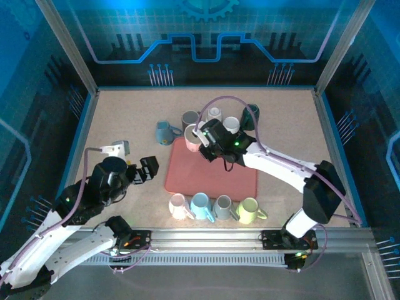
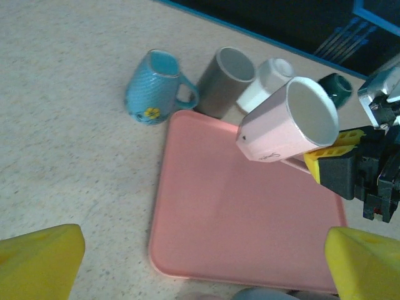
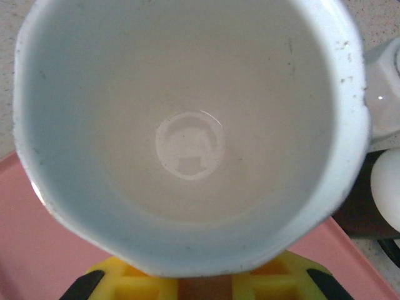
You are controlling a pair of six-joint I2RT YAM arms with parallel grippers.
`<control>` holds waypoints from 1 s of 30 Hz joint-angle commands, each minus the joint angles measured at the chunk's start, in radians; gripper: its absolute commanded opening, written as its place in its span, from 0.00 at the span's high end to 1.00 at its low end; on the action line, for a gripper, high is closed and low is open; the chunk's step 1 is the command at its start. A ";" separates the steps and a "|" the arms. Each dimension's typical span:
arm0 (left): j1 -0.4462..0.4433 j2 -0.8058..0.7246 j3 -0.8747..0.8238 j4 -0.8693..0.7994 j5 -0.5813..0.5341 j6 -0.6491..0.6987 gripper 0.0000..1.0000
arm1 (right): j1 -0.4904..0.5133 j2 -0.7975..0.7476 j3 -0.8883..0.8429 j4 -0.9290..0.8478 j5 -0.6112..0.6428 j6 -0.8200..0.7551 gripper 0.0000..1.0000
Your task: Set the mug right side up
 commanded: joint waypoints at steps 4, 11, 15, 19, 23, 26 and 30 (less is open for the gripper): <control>0.001 -0.026 -0.038 -0.063 -0.064 -0.109 0.01 | 0.020 0.079 0.003 0.230 0.041 -0.010 1.00; 0.001 -0.032 -0.064 -0.107 -0.059 -0.144 0.01 | 0.037 0.175 0.034 0.265 -0.002 -0.054 1.00; 0.001 -0.052 -0.086 -0.110 -0.052 -0.170 0.01 | 0.050 0.226 0.060 0.281 0.000 -0.063 1.00; 0.001 -0.058 -0.085 -0.122 -0.047 -0.177 0.01 | 0.050 0.269 0.091 0.293 -0.001 -0.074 1.00; 0.002 -0.063 -0.080 -0.136 -0.038 -0.173 0.01 | 0.035 0.309 0.114 0.306 0.000 -0.093 1.00; 0.002 -0.070 -0.078 -0.142 -0.030 -0.166 0.01 | 0.016 0.328 0.133 0.290 -0.002 -0.101 1.00; 0.002 -0.069 -0.079 -0.150 -0.027 -0.168 0.01 | -0.003 0.331 0.144 0.266 -0.025 -0.104 0.90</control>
